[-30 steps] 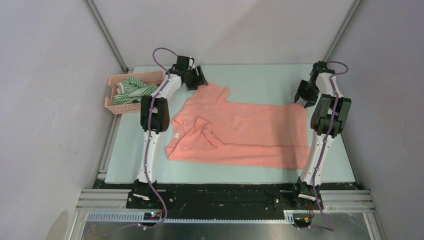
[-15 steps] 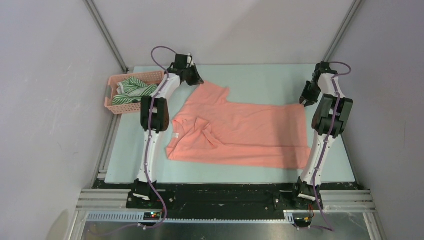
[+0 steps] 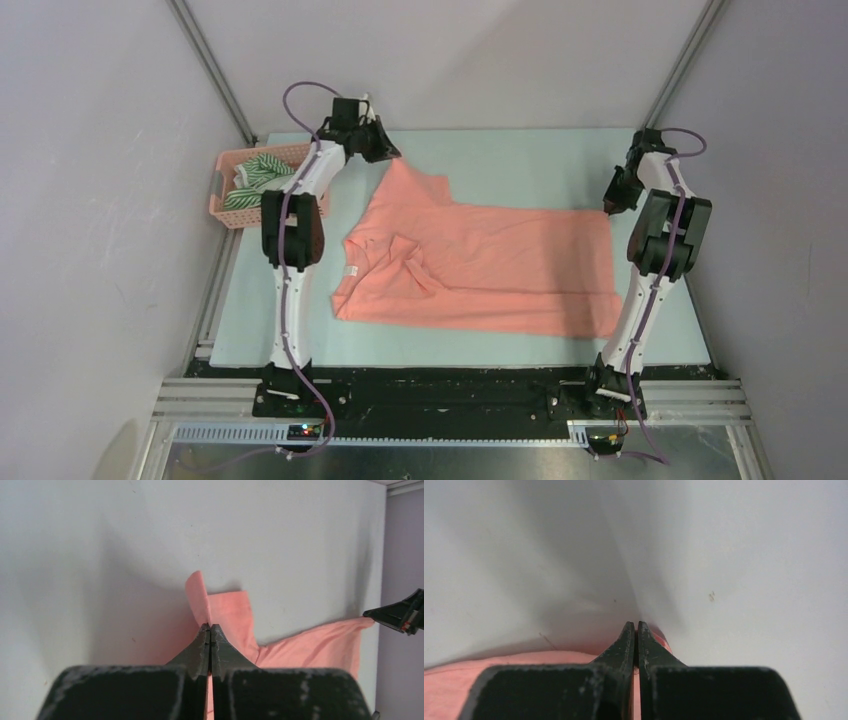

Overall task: Fold and stack the mixed laundry pile
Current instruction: Fold the T-shirt at the center of the board.

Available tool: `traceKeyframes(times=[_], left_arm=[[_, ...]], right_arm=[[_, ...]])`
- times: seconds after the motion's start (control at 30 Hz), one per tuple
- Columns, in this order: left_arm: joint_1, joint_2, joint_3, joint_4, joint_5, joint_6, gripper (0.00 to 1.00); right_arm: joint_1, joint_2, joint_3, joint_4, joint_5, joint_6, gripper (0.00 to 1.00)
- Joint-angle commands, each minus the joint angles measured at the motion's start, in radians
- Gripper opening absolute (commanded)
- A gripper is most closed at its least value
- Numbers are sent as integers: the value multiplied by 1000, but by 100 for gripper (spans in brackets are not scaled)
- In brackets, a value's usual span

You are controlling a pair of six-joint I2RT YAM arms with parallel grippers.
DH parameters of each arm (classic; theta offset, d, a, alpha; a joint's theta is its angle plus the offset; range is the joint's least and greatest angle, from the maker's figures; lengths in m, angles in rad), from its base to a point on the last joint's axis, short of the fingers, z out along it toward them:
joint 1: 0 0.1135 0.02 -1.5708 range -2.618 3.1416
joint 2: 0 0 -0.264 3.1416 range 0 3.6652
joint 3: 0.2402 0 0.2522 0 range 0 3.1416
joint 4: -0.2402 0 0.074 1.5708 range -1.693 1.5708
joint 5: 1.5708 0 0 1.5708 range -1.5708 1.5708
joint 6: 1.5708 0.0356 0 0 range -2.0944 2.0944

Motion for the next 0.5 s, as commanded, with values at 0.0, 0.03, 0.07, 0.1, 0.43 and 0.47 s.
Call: traceKeyframes(times=[0.0,0.03,0.07,0.1,0.43,0.47], left_arm=[[13,-174,-67,50,47,38,0],[13,-189,-109,50,44,42,0],[13,-220,-130,53,41,51,0],[13,-235,-173,54,36,56,0],[24,-488,-532,56,-27,82,0],[24,-522,-577,55,-32,90,0]], right_arm=[[-7,-128,-62,76,-3,31,0],[-6,-135,-72,86,-2,32,0],[-6,-149,-93,90,0,34,0],[-6,-157,-104,96,9,36,0],[-7,-372,-386,210,50,83,0],[-6,-383,-427,217,50,92,0]])
